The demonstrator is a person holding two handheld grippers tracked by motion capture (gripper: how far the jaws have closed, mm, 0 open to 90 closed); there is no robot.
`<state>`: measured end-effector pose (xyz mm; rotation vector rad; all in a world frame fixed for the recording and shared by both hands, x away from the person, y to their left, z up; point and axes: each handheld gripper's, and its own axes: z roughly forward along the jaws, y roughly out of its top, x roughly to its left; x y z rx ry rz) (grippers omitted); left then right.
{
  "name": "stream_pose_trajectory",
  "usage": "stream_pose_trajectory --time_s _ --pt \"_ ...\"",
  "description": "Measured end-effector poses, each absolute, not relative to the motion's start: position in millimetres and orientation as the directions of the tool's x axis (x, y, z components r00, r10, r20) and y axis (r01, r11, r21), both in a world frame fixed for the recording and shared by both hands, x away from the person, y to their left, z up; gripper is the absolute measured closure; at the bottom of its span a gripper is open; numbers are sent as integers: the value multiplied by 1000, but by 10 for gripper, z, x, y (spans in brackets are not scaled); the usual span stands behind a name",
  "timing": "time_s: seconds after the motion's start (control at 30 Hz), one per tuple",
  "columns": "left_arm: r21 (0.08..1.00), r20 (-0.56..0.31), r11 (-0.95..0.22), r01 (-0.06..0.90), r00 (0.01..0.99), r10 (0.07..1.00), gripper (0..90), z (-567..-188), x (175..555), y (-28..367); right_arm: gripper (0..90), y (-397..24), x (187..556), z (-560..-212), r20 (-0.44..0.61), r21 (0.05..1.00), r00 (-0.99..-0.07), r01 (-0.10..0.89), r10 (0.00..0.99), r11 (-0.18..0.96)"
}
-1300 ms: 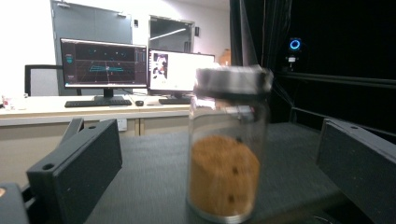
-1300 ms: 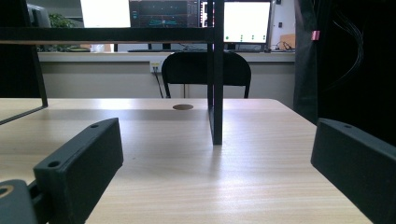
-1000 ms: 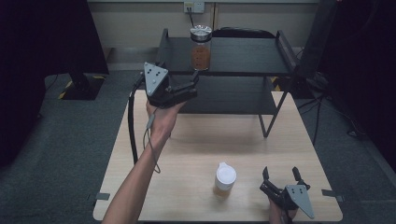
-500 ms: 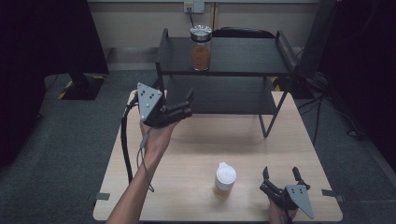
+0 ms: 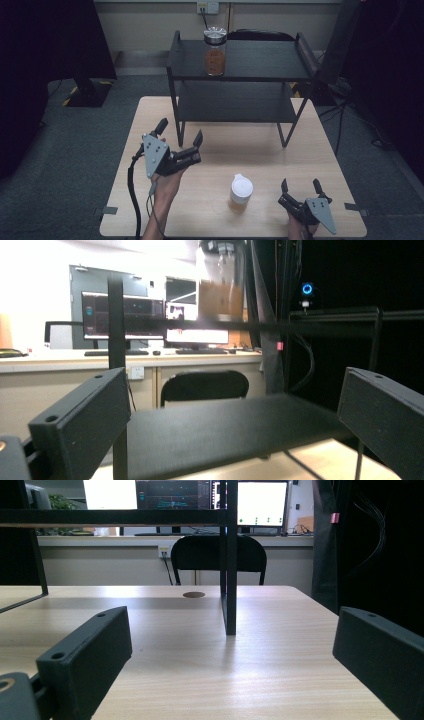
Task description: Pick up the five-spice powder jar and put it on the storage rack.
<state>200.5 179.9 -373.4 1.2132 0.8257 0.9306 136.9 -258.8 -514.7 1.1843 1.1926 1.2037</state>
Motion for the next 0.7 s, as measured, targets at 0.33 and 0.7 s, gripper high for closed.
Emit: stream_pose_trajectory --time_s 0.33,0.7 --pt "995 -6 36 -94 301 954 0 -4355 1809 1792 9 -2587 1369 -5146 -15 1000 8 -24 1000 15" --pt "995 -87 98 -24 279 956 0 -4930 1721 1899 9 -2584 1369 -5147 -16 1000 10 -24 1000 16"
